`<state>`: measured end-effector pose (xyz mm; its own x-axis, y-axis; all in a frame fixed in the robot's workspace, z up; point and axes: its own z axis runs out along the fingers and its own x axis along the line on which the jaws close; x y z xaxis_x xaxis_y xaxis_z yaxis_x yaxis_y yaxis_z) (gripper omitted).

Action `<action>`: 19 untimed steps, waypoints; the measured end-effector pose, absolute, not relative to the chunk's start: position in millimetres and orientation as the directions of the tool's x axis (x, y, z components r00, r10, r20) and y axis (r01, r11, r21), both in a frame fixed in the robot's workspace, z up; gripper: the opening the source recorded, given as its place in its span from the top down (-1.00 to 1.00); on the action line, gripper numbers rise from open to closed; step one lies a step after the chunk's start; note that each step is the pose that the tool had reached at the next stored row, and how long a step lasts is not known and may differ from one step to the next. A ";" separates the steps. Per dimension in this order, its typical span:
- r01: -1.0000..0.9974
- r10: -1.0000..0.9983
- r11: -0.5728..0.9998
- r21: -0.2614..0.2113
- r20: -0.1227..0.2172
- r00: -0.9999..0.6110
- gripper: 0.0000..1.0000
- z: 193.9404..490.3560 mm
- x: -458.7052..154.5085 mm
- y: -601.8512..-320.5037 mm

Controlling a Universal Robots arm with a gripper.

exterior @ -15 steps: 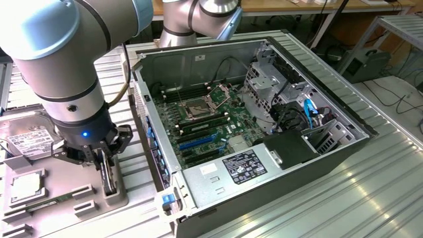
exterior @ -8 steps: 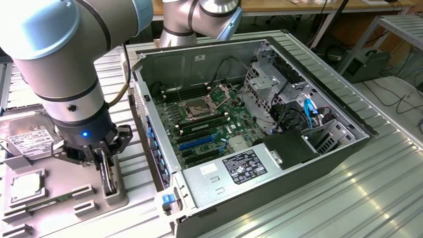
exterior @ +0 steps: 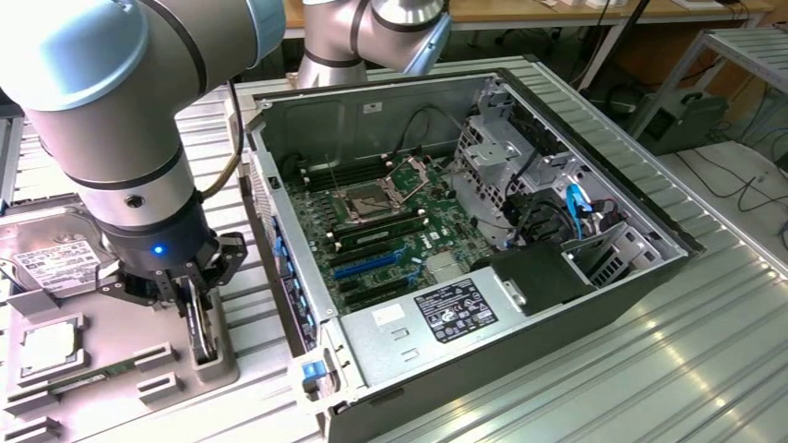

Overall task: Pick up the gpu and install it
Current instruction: 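Pick up the gpu and move the gpu toward the slot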

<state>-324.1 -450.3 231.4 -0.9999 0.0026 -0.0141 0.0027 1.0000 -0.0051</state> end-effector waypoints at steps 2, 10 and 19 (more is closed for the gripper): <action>0.003 0.003 1.000 -0.005 -0.014 -1.000 0.44 231.4 -324.1 -450.3; 0.003 0.003 1.000 -0.004 -0.014 -1.000 0.44 232.2 -324.1 -450.2; 0.003 0.003 1.000 -0.003 -0.014 -1.000 0.44 240.5 -324.0 -450.3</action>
<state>-324.0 -450.3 240.5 -0.9999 0.0026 -0.0142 0.0027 1.0000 -0.0032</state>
